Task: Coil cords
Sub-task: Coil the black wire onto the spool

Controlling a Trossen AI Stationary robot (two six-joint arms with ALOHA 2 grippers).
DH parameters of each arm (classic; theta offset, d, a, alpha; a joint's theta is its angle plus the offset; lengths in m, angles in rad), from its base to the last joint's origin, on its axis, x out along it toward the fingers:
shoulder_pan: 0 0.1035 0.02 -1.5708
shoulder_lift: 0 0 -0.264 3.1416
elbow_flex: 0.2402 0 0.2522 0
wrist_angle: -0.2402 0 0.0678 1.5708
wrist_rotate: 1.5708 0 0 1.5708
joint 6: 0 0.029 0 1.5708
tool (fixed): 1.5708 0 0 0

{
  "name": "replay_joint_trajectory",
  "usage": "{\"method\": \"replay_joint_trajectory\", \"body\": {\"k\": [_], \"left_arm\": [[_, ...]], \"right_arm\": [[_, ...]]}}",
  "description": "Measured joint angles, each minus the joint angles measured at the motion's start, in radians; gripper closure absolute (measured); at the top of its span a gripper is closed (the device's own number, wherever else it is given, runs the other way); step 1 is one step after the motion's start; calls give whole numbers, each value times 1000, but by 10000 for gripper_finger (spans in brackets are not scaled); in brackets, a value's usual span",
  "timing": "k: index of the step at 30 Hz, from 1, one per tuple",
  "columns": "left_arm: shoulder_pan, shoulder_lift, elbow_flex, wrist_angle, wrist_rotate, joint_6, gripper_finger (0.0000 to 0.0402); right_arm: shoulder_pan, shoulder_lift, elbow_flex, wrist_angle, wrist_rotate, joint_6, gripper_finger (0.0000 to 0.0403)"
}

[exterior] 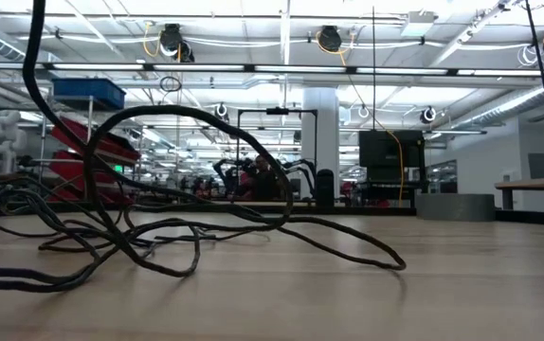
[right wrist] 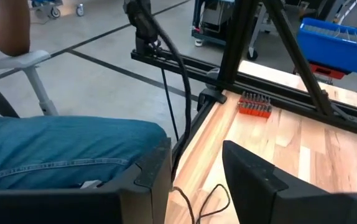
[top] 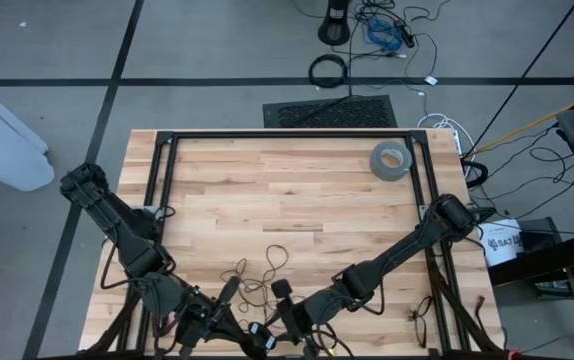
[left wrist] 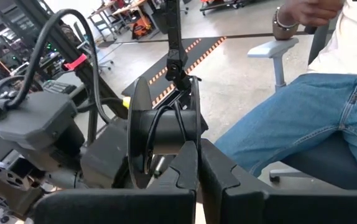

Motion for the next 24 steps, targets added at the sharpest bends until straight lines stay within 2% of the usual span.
{"method": "replay_joint_trajectory", "body": {"k": [11, 24], "left_arm": [[-28, -11, 0, -8, -29, 4, 400], [-30, -13, 0, -7, -47, 5, 400]], "right_arm": [[12, -27, 1, -6, -28, -6, 272], [9, -26, 1, 10, -70, 5, 317]]}}
